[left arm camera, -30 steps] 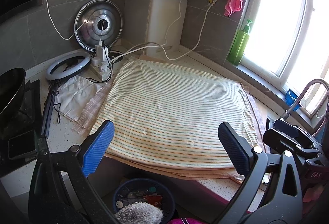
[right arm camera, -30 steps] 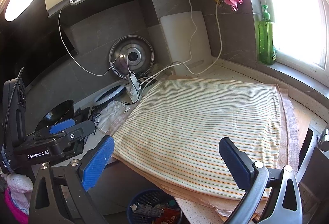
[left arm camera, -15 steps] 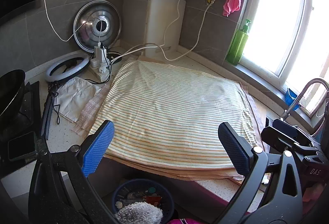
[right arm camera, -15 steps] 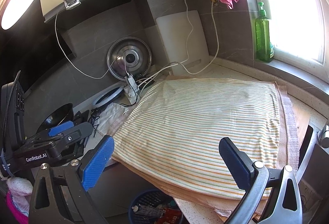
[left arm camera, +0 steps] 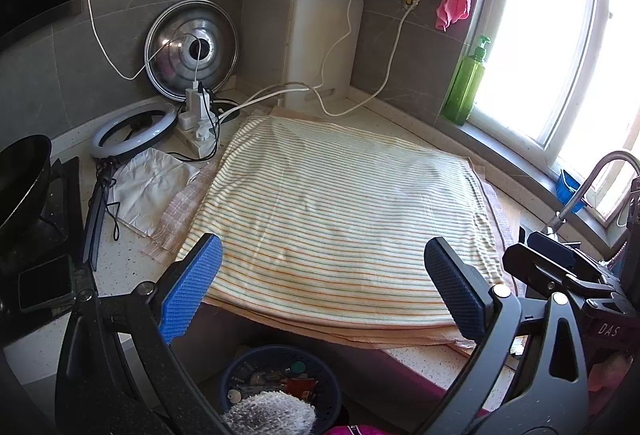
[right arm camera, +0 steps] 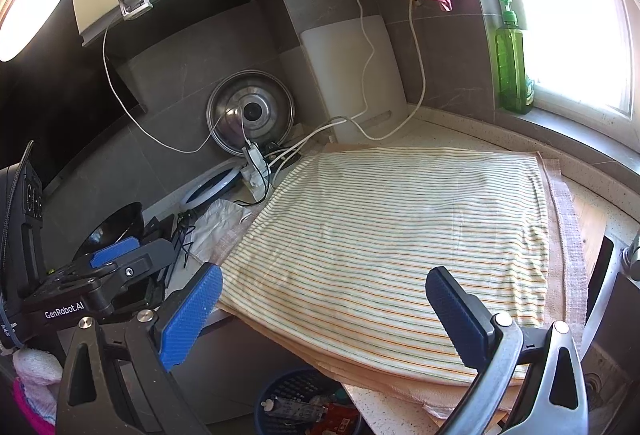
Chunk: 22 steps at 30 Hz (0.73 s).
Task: Collect trash
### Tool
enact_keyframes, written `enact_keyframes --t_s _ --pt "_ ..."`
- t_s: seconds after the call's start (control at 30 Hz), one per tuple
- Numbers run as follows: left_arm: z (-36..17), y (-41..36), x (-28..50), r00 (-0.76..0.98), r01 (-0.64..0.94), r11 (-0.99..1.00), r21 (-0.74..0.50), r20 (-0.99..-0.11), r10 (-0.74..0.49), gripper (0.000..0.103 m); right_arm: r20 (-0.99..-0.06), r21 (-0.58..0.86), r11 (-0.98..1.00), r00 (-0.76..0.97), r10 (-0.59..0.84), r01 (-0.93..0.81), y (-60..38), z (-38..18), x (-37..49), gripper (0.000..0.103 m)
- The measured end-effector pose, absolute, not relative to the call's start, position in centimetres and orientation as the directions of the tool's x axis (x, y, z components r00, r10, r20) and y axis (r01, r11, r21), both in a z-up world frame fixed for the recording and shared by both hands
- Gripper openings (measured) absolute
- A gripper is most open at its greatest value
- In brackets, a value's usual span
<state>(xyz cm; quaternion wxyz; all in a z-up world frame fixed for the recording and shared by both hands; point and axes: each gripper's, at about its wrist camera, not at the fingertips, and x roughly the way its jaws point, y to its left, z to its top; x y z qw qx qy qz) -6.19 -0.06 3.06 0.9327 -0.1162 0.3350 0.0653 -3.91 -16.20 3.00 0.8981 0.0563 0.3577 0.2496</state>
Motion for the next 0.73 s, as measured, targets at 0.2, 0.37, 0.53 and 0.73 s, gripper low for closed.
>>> enact_keyframes --t_s 0.2,0.37,0.53,0.73 --pt "3.05 0.43 -6.37 0.762 -0.206 0.965 -0.163 -0.646 0.054 0.102 -0.618 0.279 0.871 0.619 0.485 -0.403 -16.18 2.90 -3.78 0.103" --pt "2.98 0.63 -6.30 0.763 -0.206 0.966 -0.157 -0.643 0.058 0.102 -0.626 0.283 0.874 0.615 0.480 -0.395 -16.10 2.62 -3.73 0.103" --pt "2.91 0.76 -6.21 0.762 -0.206 0.966 -0.156 -0.645 0.058 0.102 -0.632 0.285 0.876 0.610 0.477 -0.390 -16.03 2.45 -3.75 0.103" --pt "2.82 0.33 -6.08 0.764 -0.225 0.965 -0.137 -0.639 0.088 0.102 -0.641 0.285 0.877 0.604 0.474 -0.386 -16.12 2.16 -3.54 0.103"
